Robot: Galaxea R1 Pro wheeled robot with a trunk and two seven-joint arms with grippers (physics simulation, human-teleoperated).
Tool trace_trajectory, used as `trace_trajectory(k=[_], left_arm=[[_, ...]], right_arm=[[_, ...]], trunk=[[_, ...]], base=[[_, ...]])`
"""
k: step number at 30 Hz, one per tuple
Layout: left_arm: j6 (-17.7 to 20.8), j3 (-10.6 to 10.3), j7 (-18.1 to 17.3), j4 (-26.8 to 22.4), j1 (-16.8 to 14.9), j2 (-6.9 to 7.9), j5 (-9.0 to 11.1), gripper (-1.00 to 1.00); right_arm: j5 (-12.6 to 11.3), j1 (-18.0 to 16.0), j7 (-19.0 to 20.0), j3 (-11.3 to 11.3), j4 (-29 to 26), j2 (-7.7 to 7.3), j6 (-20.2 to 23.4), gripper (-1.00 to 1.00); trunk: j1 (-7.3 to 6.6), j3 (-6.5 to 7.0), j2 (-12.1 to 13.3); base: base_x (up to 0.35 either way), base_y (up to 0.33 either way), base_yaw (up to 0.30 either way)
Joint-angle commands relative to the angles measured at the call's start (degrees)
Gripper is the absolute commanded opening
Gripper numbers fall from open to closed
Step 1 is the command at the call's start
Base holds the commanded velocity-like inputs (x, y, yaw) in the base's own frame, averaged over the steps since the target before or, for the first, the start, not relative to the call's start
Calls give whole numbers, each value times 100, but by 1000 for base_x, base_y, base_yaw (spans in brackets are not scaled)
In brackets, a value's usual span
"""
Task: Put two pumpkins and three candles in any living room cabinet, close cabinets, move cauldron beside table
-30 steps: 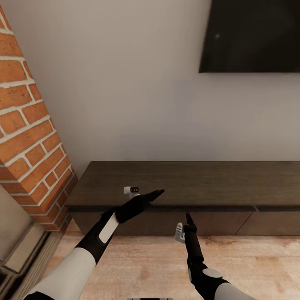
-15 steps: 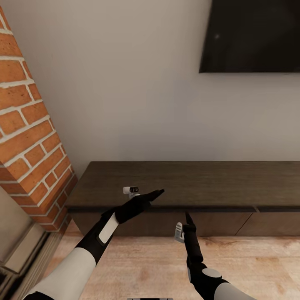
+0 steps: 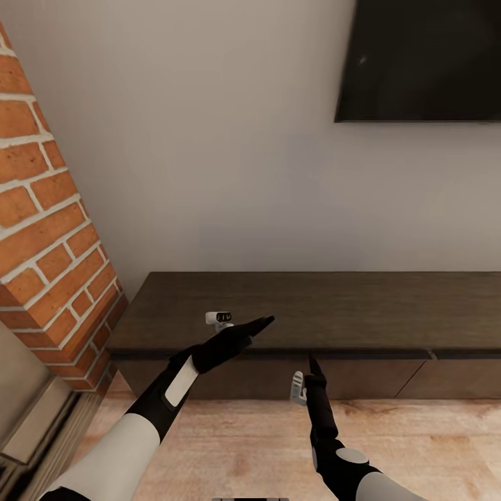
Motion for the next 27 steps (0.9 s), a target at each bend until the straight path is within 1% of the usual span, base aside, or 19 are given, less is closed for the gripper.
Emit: trace_trajectory(k=[1,5,13,14,27], left_arm=[[59,-20,-9,3,-4,3,49,100],[58,-20,-10,3,-4,2,49,100],[58,-20,-10,3,-4,5,49,100],[58,-20,-10,3,-4,7,49,100],[58,-20,-10,3,-4,6,49,100]], right_arm=[[57,-3,-18,-4,7,4,60,100],[53,-3,-11,-4,7,12,60,100],[48,-3,-9,-4,10,34,60,100],[48,-3,-12,-6,9,34,60,-100],[23,-3,-8,-4,5,35,51,-100]], trunk=[[-1,-5,-2],[-1,-5,-2],[-1,-5,-2],[-1,-5,-2],[-1,-5,-2]], base=[[73,0,0],[136,0,0],[18,0,0],[2,0,0],[0,0,0]])
